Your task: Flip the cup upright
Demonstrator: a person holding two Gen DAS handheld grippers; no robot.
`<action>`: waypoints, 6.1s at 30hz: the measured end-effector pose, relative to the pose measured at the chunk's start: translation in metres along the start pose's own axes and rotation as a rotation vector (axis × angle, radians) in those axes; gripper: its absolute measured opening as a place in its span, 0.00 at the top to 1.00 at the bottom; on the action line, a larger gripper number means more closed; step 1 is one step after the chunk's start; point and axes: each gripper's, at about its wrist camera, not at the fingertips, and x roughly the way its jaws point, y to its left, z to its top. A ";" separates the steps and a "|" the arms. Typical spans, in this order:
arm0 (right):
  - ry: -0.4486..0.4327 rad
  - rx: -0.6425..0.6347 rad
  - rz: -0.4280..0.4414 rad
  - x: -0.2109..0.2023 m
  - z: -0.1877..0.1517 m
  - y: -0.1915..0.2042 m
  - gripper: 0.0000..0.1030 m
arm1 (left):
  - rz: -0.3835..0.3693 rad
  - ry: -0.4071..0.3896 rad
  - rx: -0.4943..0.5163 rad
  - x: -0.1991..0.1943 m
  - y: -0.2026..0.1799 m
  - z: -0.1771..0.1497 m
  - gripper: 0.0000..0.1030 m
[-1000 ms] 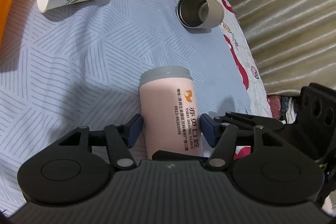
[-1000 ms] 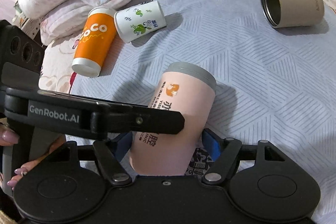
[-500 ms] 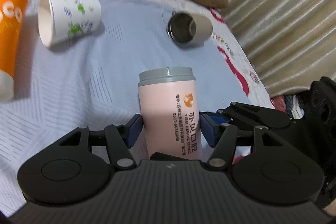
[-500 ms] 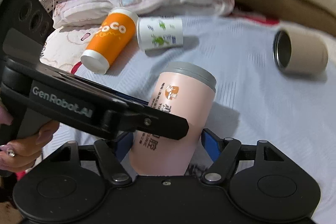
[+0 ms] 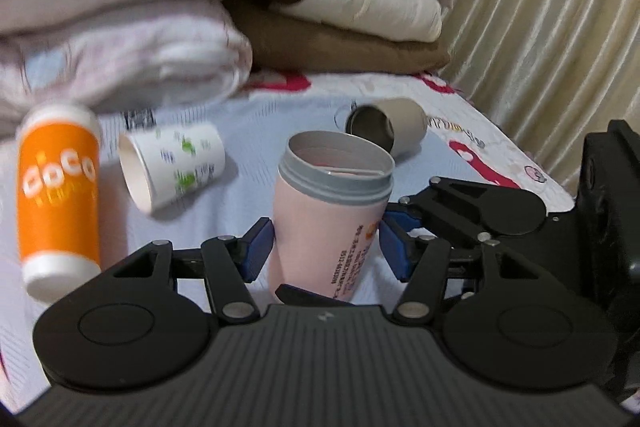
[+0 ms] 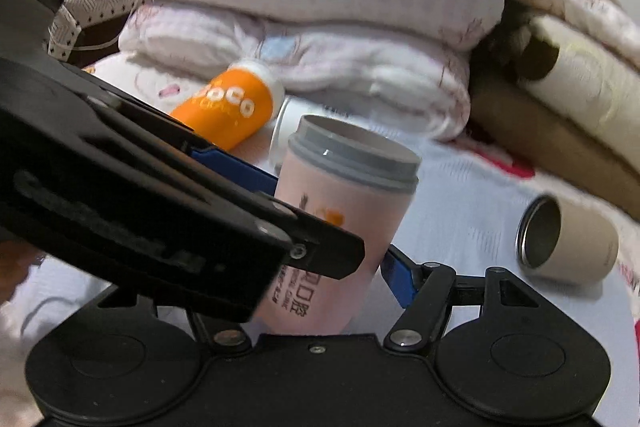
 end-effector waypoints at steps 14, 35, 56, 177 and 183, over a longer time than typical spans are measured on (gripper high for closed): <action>-0.189 -0.165 -0.128 0.010 0.005 0.000 0.30 | -0.007 -0.114 0.057 0.006 0.009 0.013 0.44; -0.124 -0.144 -0.115 0.038 -0.005 -0.004 0.29 | -0.076 -0.040 -0.007 0.024 0.028 -0.006 0.41; -0.145 -0.021 -0.078 0.034 -0.013 -0.007 0.16 | -0.051 0.036 -0.115 0.022 0.035 -0.012 0.27; 0.019 0.387 -0.291 -0.208 -0.006 0.011 0.00 | 0.630 0.064 -0.168 -0.199 -0.070 -0.040 0.00; 0.021 0.388 -0.299 -0.208 -0.006 0.011 0.00 | 0.635 0.063 -0.165 -0.198 -0.070 -0.038 0.00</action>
